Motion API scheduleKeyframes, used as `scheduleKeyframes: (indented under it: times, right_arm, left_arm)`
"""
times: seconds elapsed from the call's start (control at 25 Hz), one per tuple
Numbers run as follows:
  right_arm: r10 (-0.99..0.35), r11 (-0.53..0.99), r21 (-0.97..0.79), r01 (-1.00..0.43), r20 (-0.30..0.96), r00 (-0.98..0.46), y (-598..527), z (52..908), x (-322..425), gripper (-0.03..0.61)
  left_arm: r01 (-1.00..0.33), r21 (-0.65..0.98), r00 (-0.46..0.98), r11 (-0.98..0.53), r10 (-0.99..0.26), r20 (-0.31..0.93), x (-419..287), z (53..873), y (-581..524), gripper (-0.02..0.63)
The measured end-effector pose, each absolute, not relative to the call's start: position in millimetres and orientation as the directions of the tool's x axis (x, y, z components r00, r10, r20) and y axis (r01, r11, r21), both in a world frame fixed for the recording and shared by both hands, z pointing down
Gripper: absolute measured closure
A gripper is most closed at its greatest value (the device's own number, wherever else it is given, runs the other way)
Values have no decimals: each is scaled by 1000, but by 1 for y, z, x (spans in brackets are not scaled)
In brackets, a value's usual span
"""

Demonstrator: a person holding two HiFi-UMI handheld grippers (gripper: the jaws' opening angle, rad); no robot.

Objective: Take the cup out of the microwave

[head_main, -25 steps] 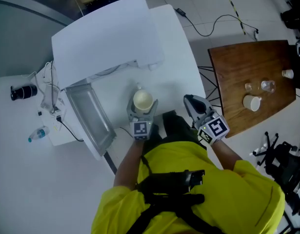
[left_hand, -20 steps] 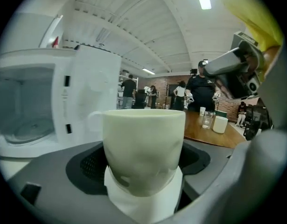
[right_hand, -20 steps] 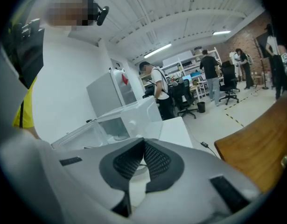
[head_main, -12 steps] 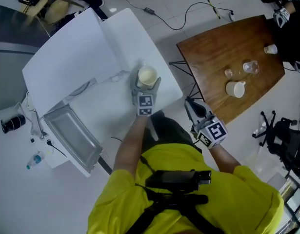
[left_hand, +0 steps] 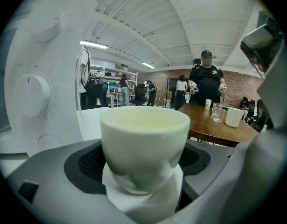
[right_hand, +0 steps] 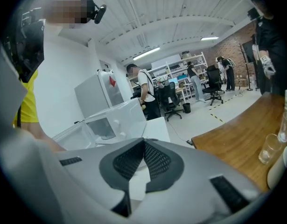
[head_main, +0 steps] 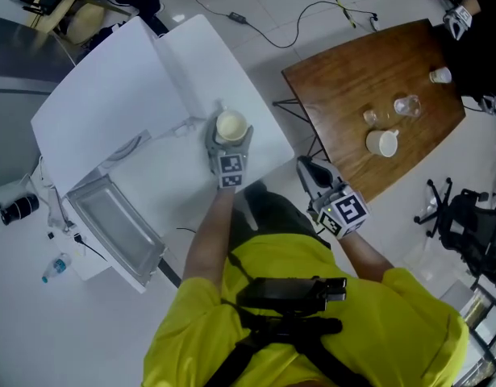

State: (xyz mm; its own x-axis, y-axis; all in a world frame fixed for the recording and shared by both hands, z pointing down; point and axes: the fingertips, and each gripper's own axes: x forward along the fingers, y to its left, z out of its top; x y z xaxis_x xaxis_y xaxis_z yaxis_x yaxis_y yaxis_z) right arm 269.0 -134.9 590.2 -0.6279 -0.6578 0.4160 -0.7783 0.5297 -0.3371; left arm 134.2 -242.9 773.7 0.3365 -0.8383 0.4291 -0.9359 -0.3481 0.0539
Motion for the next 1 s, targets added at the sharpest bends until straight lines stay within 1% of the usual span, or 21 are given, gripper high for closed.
scheduleKeyframes:
  times: [0.12, 0.24, 0.36, 0.4, 0.52, 0.56, 0.68, 0.72, 0.88, 1.0]
  right_arm:
    - [-653, 546, -330, -770, 409, -638, -141, 588, 258, 572]
    - [-652, 572, -318, -756, 384, -654, -146, 575, 245, 572]
    - [-658, 596, -294, -747, 355, -665, -151, 551, 234, 572]
    - [-659, 609, -282, -741, 341, -671, -154, 542, 228, 572]
    - [-649, 665, -237, -708, 287, -705, -165, 509, 195, 572]
    - [-642, 681, -226, -696, 273, -717, -166, 499, 182, 572]
    - [-622, 725, -193, -661, 227, -749, -165, 465, 140, 572]
    - [-614, 741, -183, -646, 204, -762, -164, 452, 127, 572]
    - [-583, 792, -145, -593, 108, -805, -148, 399, 89, 574]
    - [-572, 808, -130, -575, 64, -818, -132, 373, 76, 574]
  left_arm:
    - [-934, 72, 345, -350, -828, 442, 130, 773, -234, 155]
    - [-935, 94, 346, -342, -821, 454, 113, 761, -201, 150]
    - [-929, 111, 365, -353, -826, 429, 94, 717, -147, 156]
    - [-934, 113, 354, -338, -848, 394, 80, 693, -133, 204]
    - [-963, 110, 266, -245, -925, 270, 19, 607, -103, 446]
    - [-969, 115, 240, -217, -939, 246, -2, 580, -93, 486]
    - [-975, 167, 178, -149, -969, 171, -62, 506, -65, 486]
    - [-978, 172, 146, -118, -976, 164, -79, 486, -57, 488]
    - [-985, 154, -50, 83, -977, 208, -138, 429, -21, 488]
    - [-966, 201, -118, 159, -972, 201, -162, 399, 5, 488]
